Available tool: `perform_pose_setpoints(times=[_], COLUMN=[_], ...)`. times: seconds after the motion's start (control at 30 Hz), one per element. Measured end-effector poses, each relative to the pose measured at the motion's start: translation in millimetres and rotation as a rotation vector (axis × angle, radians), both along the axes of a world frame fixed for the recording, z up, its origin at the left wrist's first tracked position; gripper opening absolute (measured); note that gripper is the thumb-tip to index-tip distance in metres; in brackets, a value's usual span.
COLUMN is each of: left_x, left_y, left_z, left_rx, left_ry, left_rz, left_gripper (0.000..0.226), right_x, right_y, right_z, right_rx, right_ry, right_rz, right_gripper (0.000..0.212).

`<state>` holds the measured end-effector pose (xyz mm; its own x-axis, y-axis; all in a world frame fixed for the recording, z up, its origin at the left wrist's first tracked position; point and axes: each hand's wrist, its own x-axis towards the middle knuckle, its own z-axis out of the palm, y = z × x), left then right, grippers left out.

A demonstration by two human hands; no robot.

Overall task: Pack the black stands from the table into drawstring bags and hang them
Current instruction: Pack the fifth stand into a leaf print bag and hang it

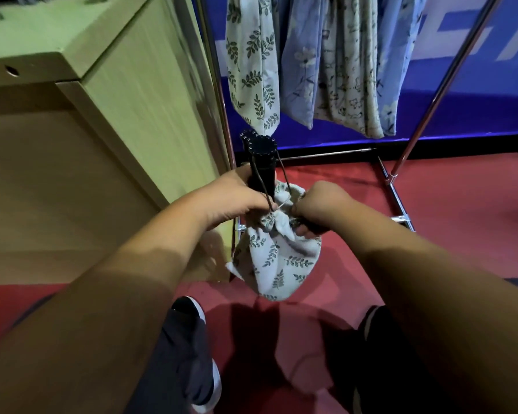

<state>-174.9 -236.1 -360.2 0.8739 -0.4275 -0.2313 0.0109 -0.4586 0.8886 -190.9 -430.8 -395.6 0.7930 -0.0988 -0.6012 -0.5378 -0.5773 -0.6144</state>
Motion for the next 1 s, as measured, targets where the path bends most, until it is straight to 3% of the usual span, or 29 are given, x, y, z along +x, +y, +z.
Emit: perform_pose_setpoints(times=[0.1, 0.33, 0.6, 0.77, 0.87, 0.93, 1.0], left_x=[-2, 1, 10, 6, 3, 1, 0], left_y=[-2, -3, 3, -1, -2, -3, -4], left_z=[2, 5, 0, 5, 2, -2, -6], left_rx=[-0.042, 0.022, 0.052, 0.109, 0.239, 0.316, 0.395], left_ry=[0.008, 0.085, 0.093, 0.067, 0.074, 0.124, 0.221], left_rz=[-0.052, -0.151, -0.105, -0.13, -0.187, -0.232, -0.149], left_gripper=[0.054, 0.028, 0.06, 0.039, 0.029, 0.039, 0.071], right_x=[-1, 3, 2, -1, -2, -2, -1], right_y=[0, -7, -12, -15, -19, -21, -24], right_z=[5, 15, 18, 21, 22, 22, 22], right_rx=[0.129, 0.286, 0.586, 0.697, 0.716, 0.737, 0.731], right_ry=[-0.073, -0.308, -0.297, -0.271, -0.273, -0.272, -0.275], right_rz=[-0.045, -0.119, -0.164, -0.218, -0.24, -0.257, -0.268], right_gripper=[0.02, 0.011, 0.008, 0.012, 0.015, 0.016, 0.016])
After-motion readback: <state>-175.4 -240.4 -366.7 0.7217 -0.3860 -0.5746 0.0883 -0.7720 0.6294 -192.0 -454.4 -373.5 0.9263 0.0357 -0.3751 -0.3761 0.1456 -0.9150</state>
